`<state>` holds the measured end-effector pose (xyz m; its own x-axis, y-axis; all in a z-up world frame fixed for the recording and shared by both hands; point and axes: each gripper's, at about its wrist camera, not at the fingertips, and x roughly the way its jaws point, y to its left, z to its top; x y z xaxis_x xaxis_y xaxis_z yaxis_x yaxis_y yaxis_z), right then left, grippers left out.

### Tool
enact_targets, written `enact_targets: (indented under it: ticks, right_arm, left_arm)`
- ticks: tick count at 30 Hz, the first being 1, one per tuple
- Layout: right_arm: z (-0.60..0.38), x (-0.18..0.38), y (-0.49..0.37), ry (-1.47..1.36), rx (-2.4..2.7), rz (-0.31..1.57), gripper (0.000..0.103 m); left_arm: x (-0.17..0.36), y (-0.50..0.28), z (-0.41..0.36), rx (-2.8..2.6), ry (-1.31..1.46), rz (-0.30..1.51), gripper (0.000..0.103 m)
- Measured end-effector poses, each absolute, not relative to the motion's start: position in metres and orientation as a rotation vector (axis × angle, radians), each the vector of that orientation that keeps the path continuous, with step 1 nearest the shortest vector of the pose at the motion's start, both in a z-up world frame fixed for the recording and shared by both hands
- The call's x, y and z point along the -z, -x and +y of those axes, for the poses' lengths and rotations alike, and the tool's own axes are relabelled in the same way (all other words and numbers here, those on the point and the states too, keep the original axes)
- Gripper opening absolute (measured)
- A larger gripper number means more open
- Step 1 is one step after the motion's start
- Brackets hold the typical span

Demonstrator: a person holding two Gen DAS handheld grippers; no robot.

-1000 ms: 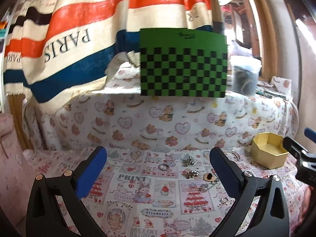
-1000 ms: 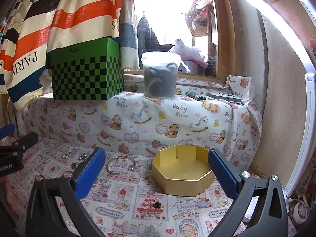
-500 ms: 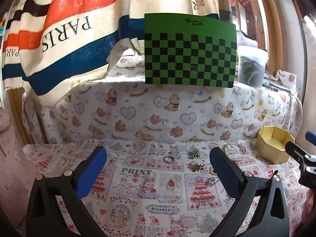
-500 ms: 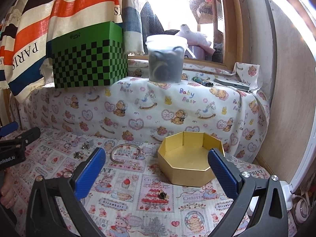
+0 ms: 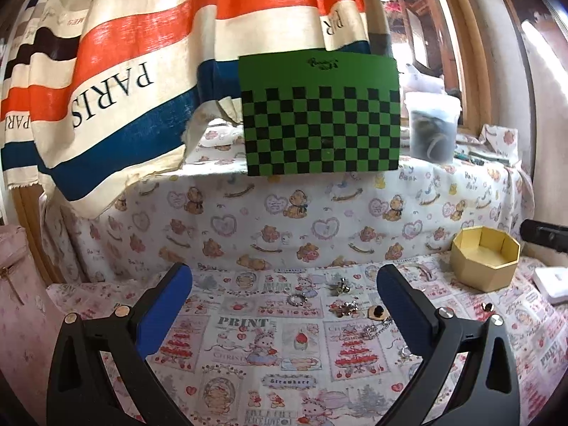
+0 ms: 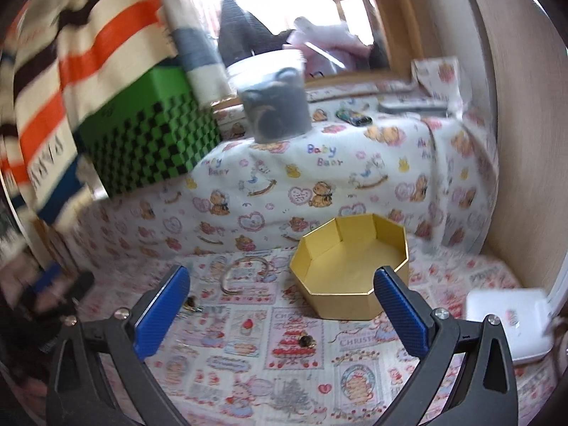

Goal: Organize jewelry
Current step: 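Grasp a black stud earring with the right tool while the left tool grasps a small earring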

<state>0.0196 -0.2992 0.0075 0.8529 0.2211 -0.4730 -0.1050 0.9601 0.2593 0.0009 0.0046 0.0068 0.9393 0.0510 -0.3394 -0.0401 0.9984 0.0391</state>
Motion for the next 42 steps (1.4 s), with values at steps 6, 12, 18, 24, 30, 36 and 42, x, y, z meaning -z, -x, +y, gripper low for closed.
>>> enact_targets:
  ticks: [6, 12, 18, 24, 30, 36, 42]
  right_arm:
    - [-0.300, 0.009, -0.043, -0.212, -0.170, 0.714, 0.095]
    - [-0.283, 0.039, -0.063, -0.138, -0.165, 0.863, 0.043]
    - [-0.281, 0.059, -0.081, -0.136, -0.151, 0.938, 0.026]
    - [-0.265, 0.064, -0.083, -0.043, -0.108, 0.929, 0.009]
    - [-0.273, 0.063, -0.078, -0.110, -0.160, 0.941, 0.009]
    - [-0.278, 0.062, -0.071, -0.155, -0.198, 0.905, 0.007]
    - [-0.283, 0.055, -0.068, -0.199, -0.233, 0.889, 0.007]
  left_arm:
    - [-0.003, -0.006, 0.009, -0.064, -0.012, 0.376, 0.103]
    - [0.000, -0.006, 0.007, -0.081, -0.021, 0.376, 0.103]
    - [0.002, -0.007, 0.001, -0.058, -0.050, 0.389, 0.103]
    - [0.000, -0.011, 0.004, -0.074, -0.023, 0.437, 0.103]
    - [-0.010, -0.037, 0.001, 0.002, 0.106, 0.635, 0.098]
    - [0.006, -0.076, -0.017, 0.108, 0.188, 0.869, 0.052]
    - [0.024, -0.097, -0.047, 0.147, 0.178, 0.979, 0.028]
